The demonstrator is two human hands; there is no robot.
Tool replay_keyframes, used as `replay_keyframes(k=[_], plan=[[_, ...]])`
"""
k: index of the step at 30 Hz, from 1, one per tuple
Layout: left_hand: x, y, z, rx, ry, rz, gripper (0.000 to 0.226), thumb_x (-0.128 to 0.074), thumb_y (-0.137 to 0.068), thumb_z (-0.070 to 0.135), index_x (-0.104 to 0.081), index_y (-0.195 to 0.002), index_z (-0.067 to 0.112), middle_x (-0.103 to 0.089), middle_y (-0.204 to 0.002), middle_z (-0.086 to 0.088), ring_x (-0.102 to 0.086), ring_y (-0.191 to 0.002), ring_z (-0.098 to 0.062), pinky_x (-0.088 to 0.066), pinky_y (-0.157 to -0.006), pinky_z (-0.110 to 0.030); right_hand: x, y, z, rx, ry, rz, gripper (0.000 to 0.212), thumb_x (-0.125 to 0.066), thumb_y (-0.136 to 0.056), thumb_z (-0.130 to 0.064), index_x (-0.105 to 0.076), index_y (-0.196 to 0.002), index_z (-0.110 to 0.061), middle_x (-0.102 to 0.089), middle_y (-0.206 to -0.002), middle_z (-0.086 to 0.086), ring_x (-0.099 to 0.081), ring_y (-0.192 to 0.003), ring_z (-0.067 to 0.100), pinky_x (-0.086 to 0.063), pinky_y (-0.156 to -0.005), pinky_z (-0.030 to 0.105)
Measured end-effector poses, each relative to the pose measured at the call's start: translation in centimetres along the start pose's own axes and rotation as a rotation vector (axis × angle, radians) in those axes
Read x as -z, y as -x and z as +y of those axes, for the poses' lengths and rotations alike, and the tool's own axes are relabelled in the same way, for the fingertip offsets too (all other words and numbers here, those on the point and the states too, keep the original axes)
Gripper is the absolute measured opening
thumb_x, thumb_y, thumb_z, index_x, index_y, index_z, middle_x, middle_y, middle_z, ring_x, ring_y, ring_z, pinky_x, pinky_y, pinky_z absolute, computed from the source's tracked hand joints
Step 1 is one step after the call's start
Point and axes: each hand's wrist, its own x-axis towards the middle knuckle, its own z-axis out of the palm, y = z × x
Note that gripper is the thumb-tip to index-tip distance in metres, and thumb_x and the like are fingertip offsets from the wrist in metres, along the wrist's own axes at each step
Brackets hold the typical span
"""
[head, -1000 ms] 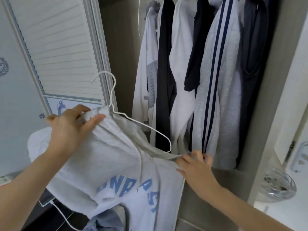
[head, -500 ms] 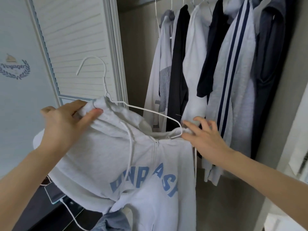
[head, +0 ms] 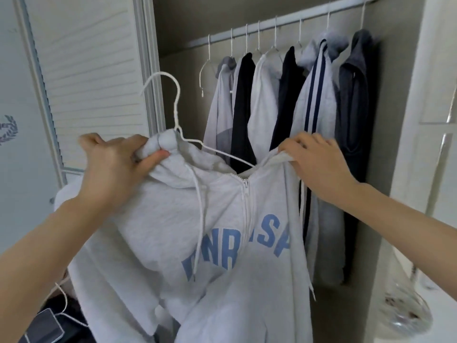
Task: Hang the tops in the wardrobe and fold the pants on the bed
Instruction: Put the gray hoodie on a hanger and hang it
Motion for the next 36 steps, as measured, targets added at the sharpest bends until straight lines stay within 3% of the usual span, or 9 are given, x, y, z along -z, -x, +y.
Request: replay_keyframes(k=[4, 10, 14, 17, 19, 25, 30, 33, 36], plan=[[-3.0, 1.2, 5.9, -0.099, 0.051, -0.165, 0.045, -0.046, -0.092, 0.058, -0.061, -0.078, 0.018, -0.049, -0.050, 0.004, -0.050, -0.052, -0.023, -0.017, -0.078, -0.034, 2.4, -1.3, -2.3, -0.008, -0.233, -0.004, 0.032, -0.052, -0.086, 0.007, -0.059, -0.111, -0.011, -0.055, -0.105, 0.007, -0.056, -0.082, 0.026, -0.049, -0.063, 0.043], [-5.2, 2.6, 7.2, 0.421, 0.456, -0.110, 0.030, -0.066, -0.085, 0.051, -0.059, -0.073, 0.024, -0.059, -0.057, 0.003, -0.054, -0.061, -0.008, -0.035, -0.081, -0.041, 3.4, 1.2, -4.8, 0.293, -0.439, -0.255, 0.059, -0.065, -0.086, -0.017, -0.038, -0.134, -0.039, -0.048, -0.130, -0.011, -0.039, -0.120, 0.019, -0.035, -0.099, 0.037], [-5.0, 3.6, 5.4, 0.567, 0.620, -0.031, 0.029, -0.069, -0.083, 0.048, -0.056, -0.062, 0.032, -0.053, -0.052, 0.018, -0.048, -0.052, -0.001, -0.036, -0.061, -0.014, 2.8, 3.6, 1.4, -0.313, -0.123, -0.323, 0.086, -0.070, -0.081, -0.040, -0.017, -0.148, -0.032, -0.033, -0.142, 0.007, -0.035, -0.126, 0.035, -0.031, -0.097, 0.046], [-4.9, 3.5, 4.8, 0.606, 0.689, 0.005, 0.031, -0.070, -0.081, 0.049, -0.058, -0.064, 0.026, -0.052, -0.053, 0.016, -0.043, -0.050, -0.004, -0.032, -0.048, -0.013, 1.7, 4.3, 3.0, -0.598, -0.303, -0.788, 0.056, -0.054, -0.090, -0.049, -0.053, -0.115, 0.001, -0.059, -0.113, 0.018, -0.058, -0.109, 0.038, -0.048, -0.082, 0.037], [-4.8, 3.5, 4.8, 0.603, 0.720, 0.002, 0.030, -0.070, -0.080, 0.049, -0.061, -0.068, 0.023, -0.055, -0.056, 0.013, -0.044, -0.053, -0.004, -0.037, -0.051, -0.018, 1.6, 4.4, 3.0, -0.749, -0.601, -0.919, 0.049, -0.040, -0.096, -0.049, -0.066, -0.097, -0.007, -0.074, -0.096, 0.004, -0.069, -0.092, 0.020, -0.051, -0.074, 0.033], [-3.5, 4.2, 3.5, 0.483, 0.659, -0.081, 0.030, -0.065, -0.080, 0.058, -0.068, -0.079, 0.029, -0.067, -0.068, 0.008, -0.060, -0.065, -0.012, -0.049, -0.065, -0.026, 1.2, 3.4, 1.9, -0.897, -0.835, -0.719, 0.029, -0.040, -0.097, -0.038, -0.064, -0.090, -0.023, -0.075, -0.088, -0.006, -0.070, -0.072, 0.008, -0.046, -0.072, 0.029], [-3.1, 5.1, 4.0, 0.082, 0.341, -0.208, 0.036, -0.052, -0.085, 0.064, -0.067, -0.083, 0.031, -0.049, -0.051, 0.016, -0.047, -0.058, -0.010, -0.026, -0.081, -0.040, 1.3, 0.2, -1.3, -0.697, -0.930, -0.393, 0.035, -0.036, -0.099, -0.016, -0.061, -0.086, 0.006, -0.066, -0.086, 0.023, -0.057, -0.070, 0.021, -0.042, -0.067, 0.032], [-3.6, 5.7, 6.1, 0.150, 0.323, -0.231, 0.041, -0.052, -0.082, 0.066, -0.065, -0.080, 0.028, -0.058, -0.053, 0.007, -0.052, -0.056, -0.017, -0.020, -0.077, -0.034, 1.3, -1.4, -5.9, -0.389, -1.040, -0.366, 0.040, -0.038, -0.097, -0.009, -0.041, -0.058, -0.016, -0.048, -0.056, -0.004, -0.042, -0.055, 0.006, -0.034, -0.056, 0.025], [-3.6, 5.8, 5.8, 0.397, 0.435, -0.168, 0.033, -0.058, -0.077, 0.066, -0.055, -0.067, 0.035, -0.053, -0.052, 0.006, -0.051, -0.058, -0.013, -0.034, -0.081, -0.040, -0.2, -0.4, -8.3, -0.082, -0.898, -0.625, 0.021, -0.041, -0.099, -0.028, -0.058, -0.108, -0.020, -0.064, -0.099, -0.003, -0.058, -0.086, 0.010, -0.046, -0.078, 0.028]])
